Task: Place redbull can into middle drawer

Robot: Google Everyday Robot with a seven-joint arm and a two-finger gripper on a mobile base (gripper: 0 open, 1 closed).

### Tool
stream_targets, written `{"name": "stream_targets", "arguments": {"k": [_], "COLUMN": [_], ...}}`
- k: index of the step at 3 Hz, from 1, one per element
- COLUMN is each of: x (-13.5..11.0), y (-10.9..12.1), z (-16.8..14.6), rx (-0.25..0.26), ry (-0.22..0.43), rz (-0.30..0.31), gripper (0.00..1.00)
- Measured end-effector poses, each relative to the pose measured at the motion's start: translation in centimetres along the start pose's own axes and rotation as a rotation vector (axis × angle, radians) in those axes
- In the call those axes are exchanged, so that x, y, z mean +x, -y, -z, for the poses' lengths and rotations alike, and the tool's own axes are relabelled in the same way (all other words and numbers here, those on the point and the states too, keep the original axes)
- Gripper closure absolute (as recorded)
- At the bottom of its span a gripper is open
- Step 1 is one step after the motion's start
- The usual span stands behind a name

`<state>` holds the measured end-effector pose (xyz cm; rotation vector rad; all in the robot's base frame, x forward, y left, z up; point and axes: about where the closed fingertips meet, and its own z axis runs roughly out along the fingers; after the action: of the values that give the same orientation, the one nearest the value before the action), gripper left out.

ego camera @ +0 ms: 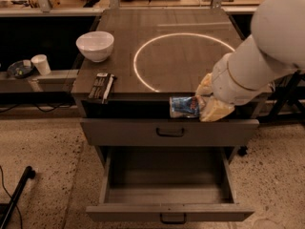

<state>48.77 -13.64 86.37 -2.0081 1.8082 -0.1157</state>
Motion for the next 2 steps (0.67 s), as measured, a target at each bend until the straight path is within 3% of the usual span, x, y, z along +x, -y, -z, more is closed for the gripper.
{"name": "stream_targets", "arguments": {"k": [1, 2], "x": [-0.3, 1.4], "y": [-0.2, -3.7], "z": [-0.7, -7.4], "rx": [-0.012, -0.101], "ry": [-0.031, 0.011], "rz": [0.006, -0.013], "gripper": [1.0, 1.0]}}
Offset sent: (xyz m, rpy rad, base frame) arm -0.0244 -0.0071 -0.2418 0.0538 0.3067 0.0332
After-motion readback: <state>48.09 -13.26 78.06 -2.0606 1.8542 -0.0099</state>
